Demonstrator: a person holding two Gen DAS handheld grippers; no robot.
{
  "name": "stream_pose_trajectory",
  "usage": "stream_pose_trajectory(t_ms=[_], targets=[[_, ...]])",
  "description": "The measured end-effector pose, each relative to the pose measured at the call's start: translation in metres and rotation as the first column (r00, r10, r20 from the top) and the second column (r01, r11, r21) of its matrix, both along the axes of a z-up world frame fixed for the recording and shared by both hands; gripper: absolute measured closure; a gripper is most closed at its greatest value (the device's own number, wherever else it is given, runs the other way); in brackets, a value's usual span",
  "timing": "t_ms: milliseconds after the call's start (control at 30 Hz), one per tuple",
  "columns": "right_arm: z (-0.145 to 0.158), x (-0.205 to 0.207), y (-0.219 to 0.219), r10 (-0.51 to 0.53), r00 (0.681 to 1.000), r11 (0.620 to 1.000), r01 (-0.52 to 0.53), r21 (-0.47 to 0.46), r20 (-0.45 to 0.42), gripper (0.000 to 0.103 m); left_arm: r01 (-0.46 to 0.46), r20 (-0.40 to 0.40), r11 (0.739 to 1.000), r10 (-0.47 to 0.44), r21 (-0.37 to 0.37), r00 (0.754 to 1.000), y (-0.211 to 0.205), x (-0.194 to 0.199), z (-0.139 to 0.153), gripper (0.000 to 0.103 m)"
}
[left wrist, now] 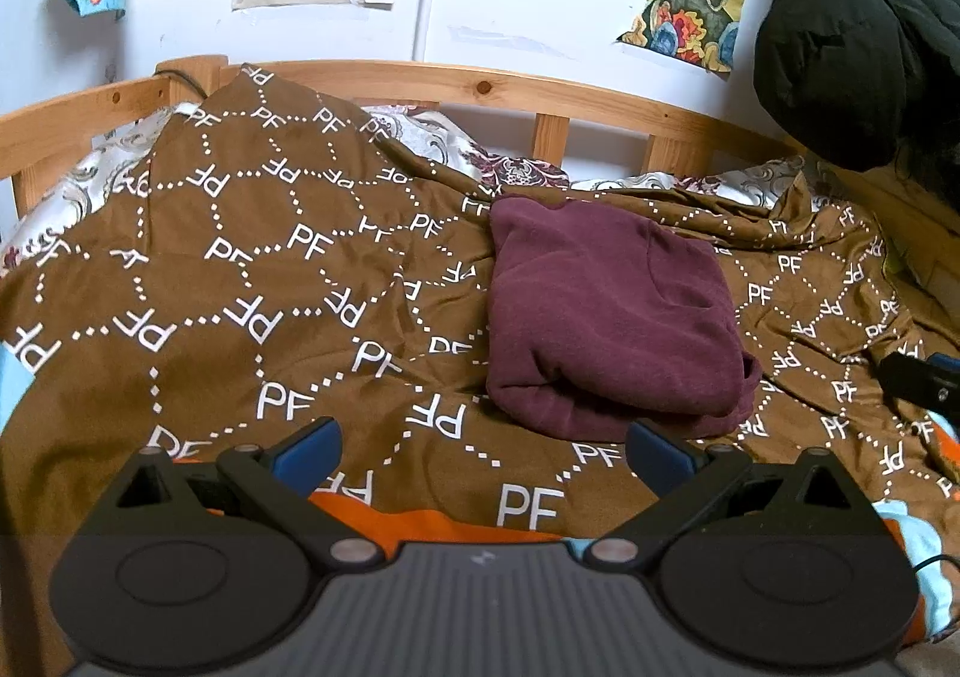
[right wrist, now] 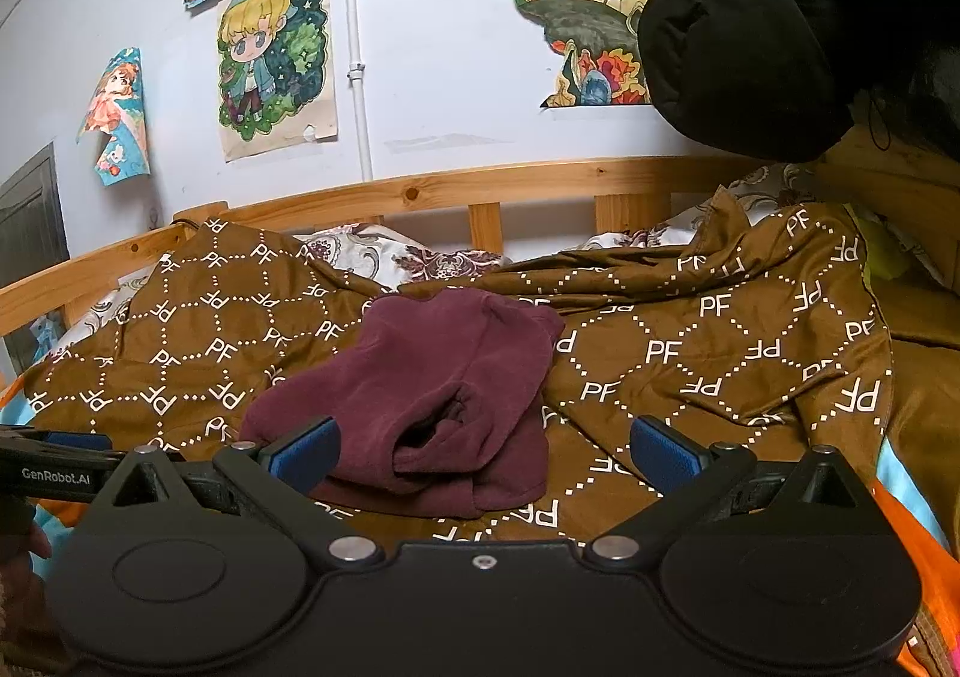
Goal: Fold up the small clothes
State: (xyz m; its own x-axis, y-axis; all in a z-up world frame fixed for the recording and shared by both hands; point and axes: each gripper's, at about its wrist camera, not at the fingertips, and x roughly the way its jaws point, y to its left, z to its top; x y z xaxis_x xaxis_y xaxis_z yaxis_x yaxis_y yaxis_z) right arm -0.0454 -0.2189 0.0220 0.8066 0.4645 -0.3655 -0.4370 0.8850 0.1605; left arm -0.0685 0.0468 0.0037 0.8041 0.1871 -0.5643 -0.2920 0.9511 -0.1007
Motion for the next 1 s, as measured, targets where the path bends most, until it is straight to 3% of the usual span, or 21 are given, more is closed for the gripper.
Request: stream_pose_trajectory(t_ms=[167, 500, 1000], targets=[[-0.0003, 0.0003, -0.0003, -0.005, 1.000, 1.000, 0.005, 0.002, -0.003, 0.001, -0.005, -0.028, 1.000, 0.006, 0.007, 1.000, 0.0020, 0.0024, 0.0010, 0.001], [-0.0011, -0.0004, 0.0005, -0.007, 1.000, 1.000, 0.007, -0.002, -0.006, 0.001, -0.038, -0.014, 0.999, 0.037, -0.034, 0.999, 0.0067, -0.0005, 0.0000, 0.001], [-0.0016, -0.0004, 0.0016, -0.001, 1.000, 1.000, 0.001, -0.010, -0.007, 0.001, -0.058, -0.006, 0.998, 0.058, -0.022, 0.998, 0.0051, -0.0021, 0.0000, 0.001]])
